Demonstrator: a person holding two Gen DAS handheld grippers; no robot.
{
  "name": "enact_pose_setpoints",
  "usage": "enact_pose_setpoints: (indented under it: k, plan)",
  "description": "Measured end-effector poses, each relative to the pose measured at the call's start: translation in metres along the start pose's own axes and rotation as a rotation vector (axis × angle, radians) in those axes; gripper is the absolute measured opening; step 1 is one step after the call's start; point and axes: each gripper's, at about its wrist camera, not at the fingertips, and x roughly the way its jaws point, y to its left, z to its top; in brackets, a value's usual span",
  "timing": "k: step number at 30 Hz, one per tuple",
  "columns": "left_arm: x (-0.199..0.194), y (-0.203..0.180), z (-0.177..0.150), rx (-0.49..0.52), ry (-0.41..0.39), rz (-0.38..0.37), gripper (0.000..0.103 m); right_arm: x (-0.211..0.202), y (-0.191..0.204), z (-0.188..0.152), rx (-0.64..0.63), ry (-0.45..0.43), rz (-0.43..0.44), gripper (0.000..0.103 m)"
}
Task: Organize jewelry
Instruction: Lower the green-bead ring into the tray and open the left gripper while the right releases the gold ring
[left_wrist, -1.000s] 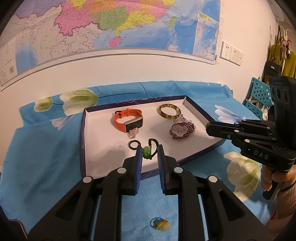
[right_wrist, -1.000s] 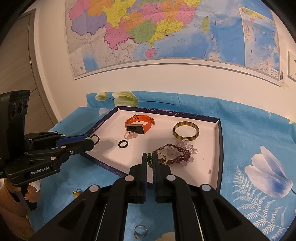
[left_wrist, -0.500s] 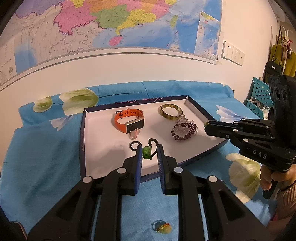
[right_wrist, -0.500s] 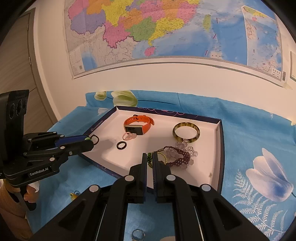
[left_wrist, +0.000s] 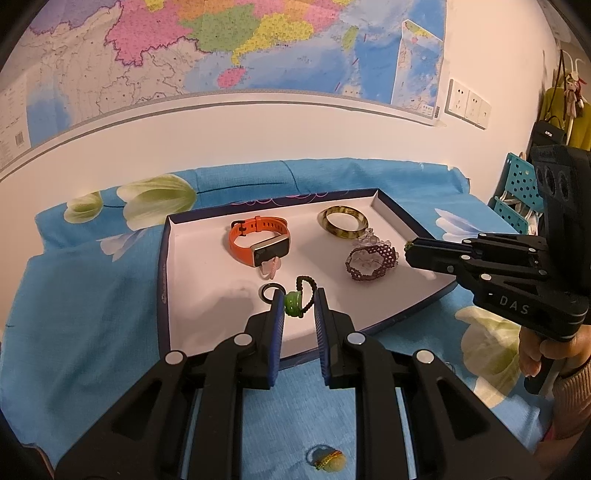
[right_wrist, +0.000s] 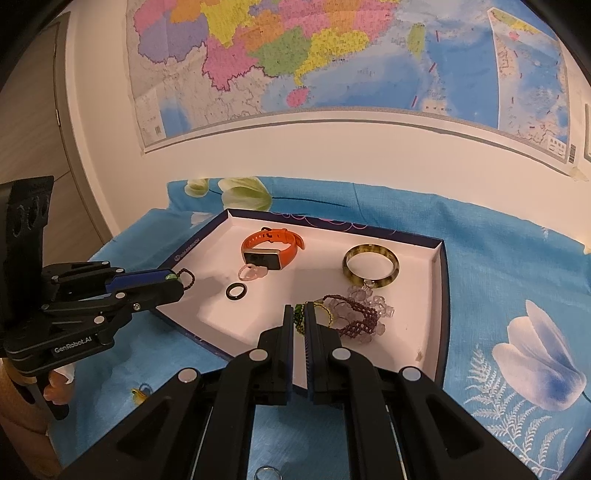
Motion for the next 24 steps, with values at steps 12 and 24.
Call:
enact_pose_setpoints:
  k: [12,24]
  plan:
    - [0.013,0.001,0.003,0.002,0.023,0.009,0.017,0.016,-0.003,0.005,-0.012,0.036,-0.001,0.004]
    - [0.032,0.002,0.006,0.009,0.063,0.024,0.017,0.032,-0.008,0.007,-0.007,0.076,-0.014,0.004]
